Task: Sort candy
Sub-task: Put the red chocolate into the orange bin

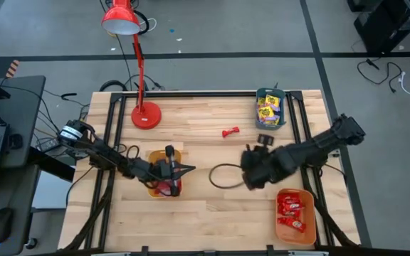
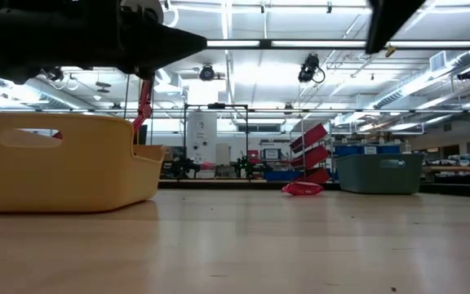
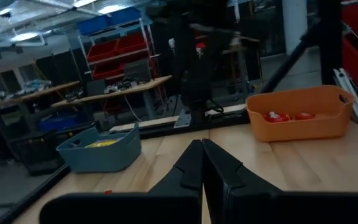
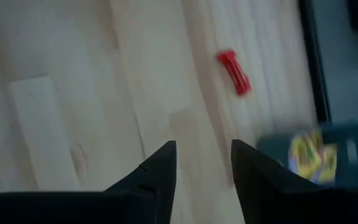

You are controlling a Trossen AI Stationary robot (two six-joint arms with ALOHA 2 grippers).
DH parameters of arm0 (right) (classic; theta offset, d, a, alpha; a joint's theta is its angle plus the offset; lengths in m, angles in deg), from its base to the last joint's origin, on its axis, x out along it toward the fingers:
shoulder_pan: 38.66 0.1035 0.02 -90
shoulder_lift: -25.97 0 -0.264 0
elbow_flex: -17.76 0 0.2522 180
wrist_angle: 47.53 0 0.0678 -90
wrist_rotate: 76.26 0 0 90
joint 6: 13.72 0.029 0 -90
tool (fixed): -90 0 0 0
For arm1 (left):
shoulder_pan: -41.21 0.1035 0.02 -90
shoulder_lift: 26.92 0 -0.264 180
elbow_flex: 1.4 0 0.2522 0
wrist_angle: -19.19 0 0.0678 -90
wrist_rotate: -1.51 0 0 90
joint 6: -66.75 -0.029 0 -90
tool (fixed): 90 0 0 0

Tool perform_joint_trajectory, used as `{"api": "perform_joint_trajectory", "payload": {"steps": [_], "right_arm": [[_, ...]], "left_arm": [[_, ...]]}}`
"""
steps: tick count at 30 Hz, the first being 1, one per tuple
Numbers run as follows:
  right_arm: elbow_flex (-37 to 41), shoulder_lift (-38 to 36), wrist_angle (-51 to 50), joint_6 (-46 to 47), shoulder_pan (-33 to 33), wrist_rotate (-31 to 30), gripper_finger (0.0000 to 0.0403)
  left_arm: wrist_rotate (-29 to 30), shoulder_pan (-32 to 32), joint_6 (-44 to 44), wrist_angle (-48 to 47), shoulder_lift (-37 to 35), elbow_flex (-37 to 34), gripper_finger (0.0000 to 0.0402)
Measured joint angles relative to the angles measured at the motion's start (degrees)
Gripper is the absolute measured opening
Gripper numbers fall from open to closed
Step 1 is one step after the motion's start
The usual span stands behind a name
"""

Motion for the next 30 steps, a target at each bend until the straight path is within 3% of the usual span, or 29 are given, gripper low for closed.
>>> {"api": "perform_joint_trajectory", "payload": {"steps": [5,14,22,30], "right_arm": [[0.02,0.0,9.9,-16.92,-7.96,4.7,0.0137],[1.23,0.3,23.11,-35.64,-21.77,17.76,0.0137],[1.36,0.48,27.06,-42.3,-31.64,18.99,0.0139],[1.36,2.69,28.73,-46.79,-40.57,24.47,0.014]], "left_arm": [[1.94,-1.62,-3.96,-0.04,0.0,0.0,0.0005],[20.01,-6.5,-18.46,0.45,0.0,-0.02,0.0005],[36.0,-7.14,-32.82,2.14,-0.33,-0.02,0.0005],[38.78,-6.27,-41.54,5.24,-1.67,-0.02,0.0005]]}}
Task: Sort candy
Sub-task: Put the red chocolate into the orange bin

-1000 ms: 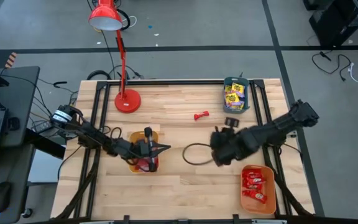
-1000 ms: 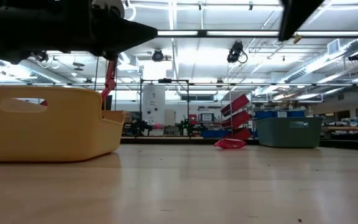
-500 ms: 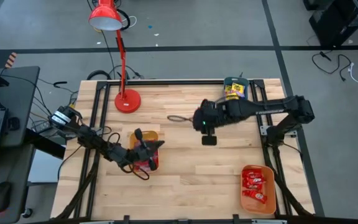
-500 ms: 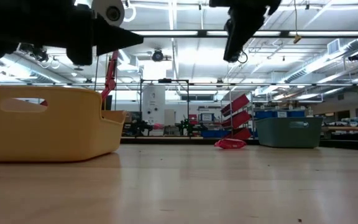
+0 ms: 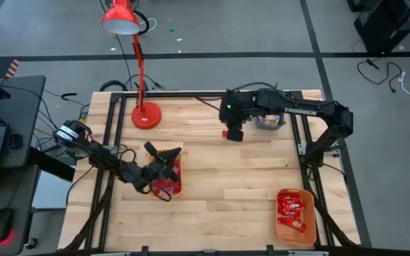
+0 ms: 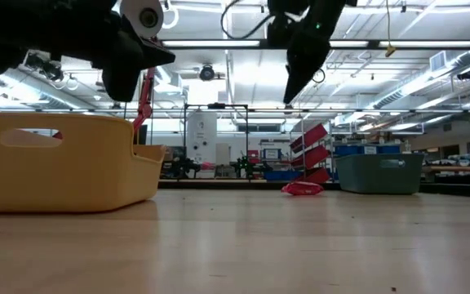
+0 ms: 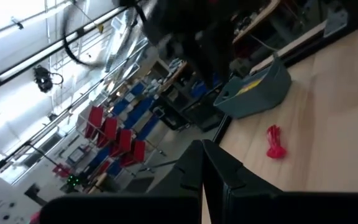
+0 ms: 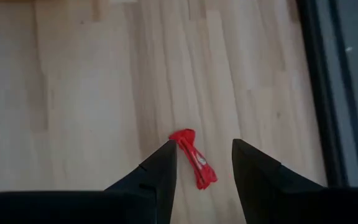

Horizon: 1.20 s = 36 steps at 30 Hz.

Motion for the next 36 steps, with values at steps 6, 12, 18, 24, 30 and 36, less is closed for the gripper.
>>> {"api": "perform_joint_trajectory", "payload": {"steps": [6,12,18,24,30,36], "right_arm": [[0.0,4.82,-0.45,-3.14,-4.58,4.72,0.0142],[0.0,10.33,-0.44,-7.72,-6.74,5.19,0.0151],[0.0,16.04,-1.54,-8.66,-7.19,5.28,0.0164],[0.0,20.62,-2.85,-8.55,-6.93,4.9,0.0187],[0.0,23.35,-2.07,-8.08,-6.93,4.55,0.0209],[-0.02,24.54,-0.53,-8.01,-6.91,4.15,0.0219]], "left_arm": [[-0.25,-0.44,0.49,-0.55,-3.03,-1.56,0.0005],[-0.4,-1.58,0.65,-0.49,-5.18,-2.56,0.0005],[0.23,-2.08,0.49,-0.46,-5.55,-2.56,0.0005],[2.92,-2.08,0.65,-0.54,-5.54,-2.56,0.0005],[2.94,-2.08,0.7,-0.57,-5.52,-2.56,0.0005],[2.93,-2.08,0.74,-0.78,-5.52,-2.56,0.0005]]}}
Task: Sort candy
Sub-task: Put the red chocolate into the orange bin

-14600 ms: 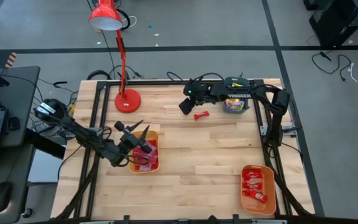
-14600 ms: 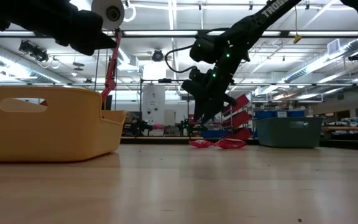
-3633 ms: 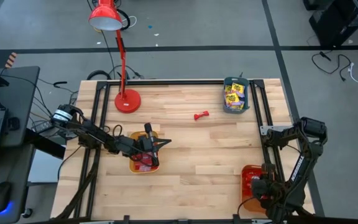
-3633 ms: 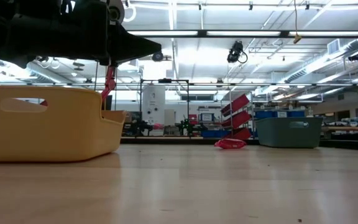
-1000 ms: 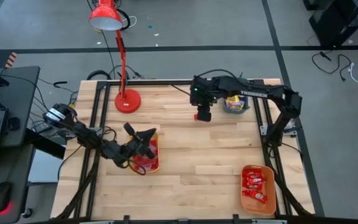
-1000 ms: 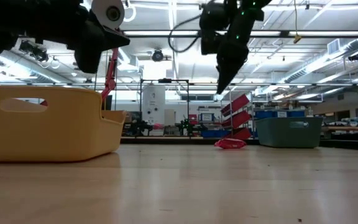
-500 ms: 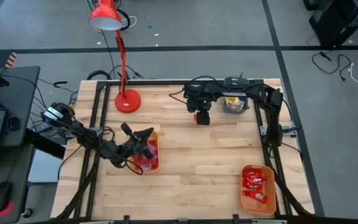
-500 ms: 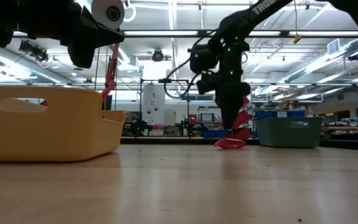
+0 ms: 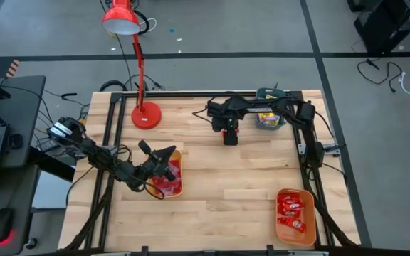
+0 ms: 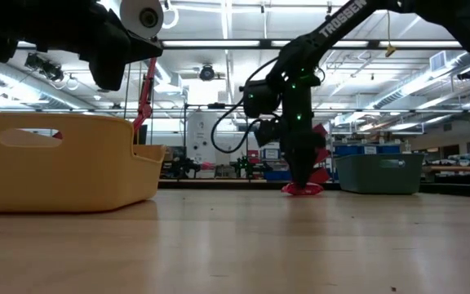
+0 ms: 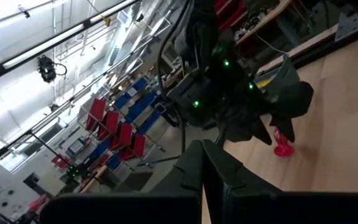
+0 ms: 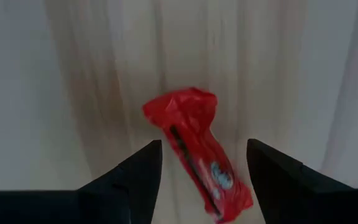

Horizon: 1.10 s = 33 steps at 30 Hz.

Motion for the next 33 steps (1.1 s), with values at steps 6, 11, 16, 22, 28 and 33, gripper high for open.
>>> {"api": "perform_joint_trajectory", "payload": {"steps": [6,11,16,22,28,33], "right_arm": [[0.0,1.05,0.9,0.12,0.13,-0.27,0.0216],[0.0,1.07,0.99,0.14,0.24,-0.27,0.0201],[0.0,1.07,1.01,-0.06,0.22,-0.27,0.0159],[0.0,1.07,1.01,-0.2,0.24,-0.27,0.0098],[0.0,1.07,1.01,-0.24,0.24,-0.27,0.0048],[0.0,1.05,1.01,-0.44,0.24,-0.27,0.003]], "left_arm": [[-0.06,0.02,0.57,-1.36,0.04,-0.02,0.0005],[-0.08,0.13,1.51,-2.24,0.04,-0.02,0.0005],[-0.08,0.13,1.53,-2.45,0.04,-0.02,0.0005],[-0.08,0.13,1.53,-2.45,0.04,-0.02,0.0005],[-0.08,0.13,1.66,-2.71,0.04,-0.02,0.0005],[-0.08,0.13,1.66,-2.8,0.04,-0.02,0.0005]]}}
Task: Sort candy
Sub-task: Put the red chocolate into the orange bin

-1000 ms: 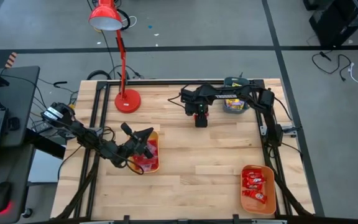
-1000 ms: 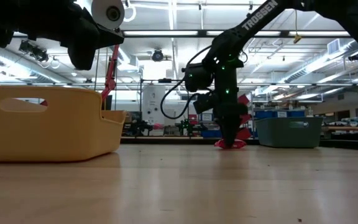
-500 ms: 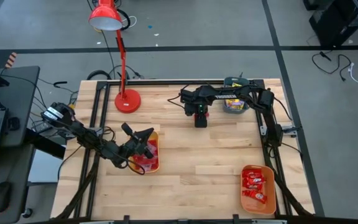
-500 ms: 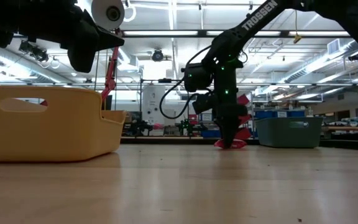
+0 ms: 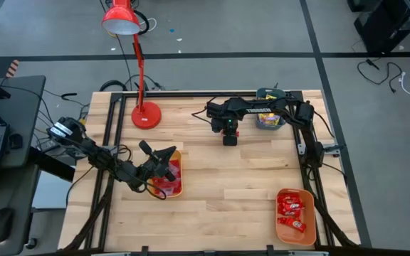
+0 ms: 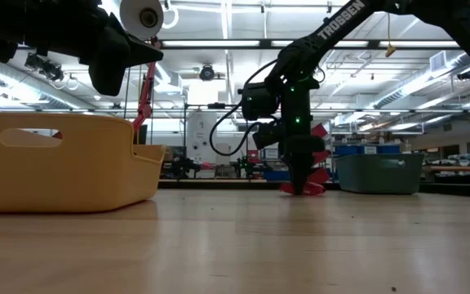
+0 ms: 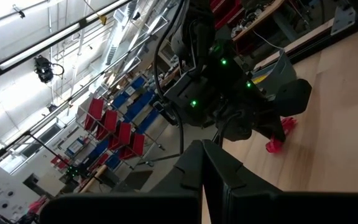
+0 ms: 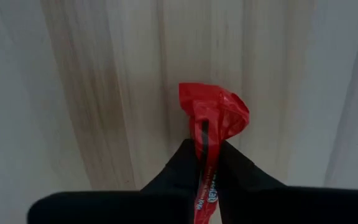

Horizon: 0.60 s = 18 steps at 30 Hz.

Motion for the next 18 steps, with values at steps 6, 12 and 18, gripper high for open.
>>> {"api": "perform_joint_trajectory", "payload": {"steps": [6,12,18], "right_arm": [[0.0,0.0,-0.01,0.23,0.0,0.0,0.0037],[0.0,-0.24,-1.53,0.44,0.0,0.02,0.0027],[0.0,-3.99,-3.72,1.69,0.05,0.02,0.0029]], "left_arm": [[0.0,0.0,0.0,0.0,0.0,0.0,0.0005],[0.0,0.0,-0.02,0.0,0.0,0.0,0.0005],[0.0,0.02,0.15,0.0,0.0,0.0,0.0005]]}}
